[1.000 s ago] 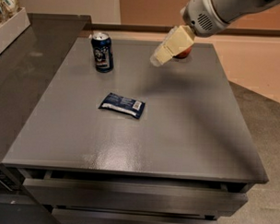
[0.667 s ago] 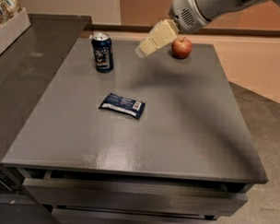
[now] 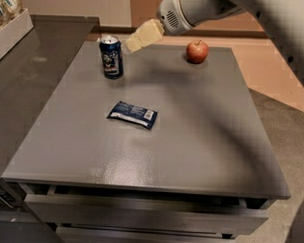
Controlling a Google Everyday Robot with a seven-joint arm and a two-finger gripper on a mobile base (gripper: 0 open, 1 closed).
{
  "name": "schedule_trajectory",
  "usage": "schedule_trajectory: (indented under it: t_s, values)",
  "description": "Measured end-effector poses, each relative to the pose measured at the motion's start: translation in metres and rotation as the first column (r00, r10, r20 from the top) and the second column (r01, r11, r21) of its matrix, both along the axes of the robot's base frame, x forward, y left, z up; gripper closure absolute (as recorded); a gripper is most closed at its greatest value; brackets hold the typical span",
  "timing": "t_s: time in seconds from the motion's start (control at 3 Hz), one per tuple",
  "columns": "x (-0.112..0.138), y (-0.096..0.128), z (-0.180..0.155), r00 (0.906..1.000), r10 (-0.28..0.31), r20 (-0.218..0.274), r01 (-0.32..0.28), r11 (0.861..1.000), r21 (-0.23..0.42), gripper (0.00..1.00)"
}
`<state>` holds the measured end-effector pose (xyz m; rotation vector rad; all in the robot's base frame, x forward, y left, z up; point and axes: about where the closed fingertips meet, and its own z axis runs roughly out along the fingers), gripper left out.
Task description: Knock pepsi can over
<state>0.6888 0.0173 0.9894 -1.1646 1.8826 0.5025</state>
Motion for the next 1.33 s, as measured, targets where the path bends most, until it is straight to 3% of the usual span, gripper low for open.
schedule_trajectory:
  t_s: [1.0,1.33]
  values:
    - [0.045,0.073,-0.048,0.9969,0.074,-0.027,-0.072,0.996,0.051,0.00]
    - [0.051,0.083,-0.052,0.9960,0.085,-0.027,-0.083,0.995,0.051,0.00]
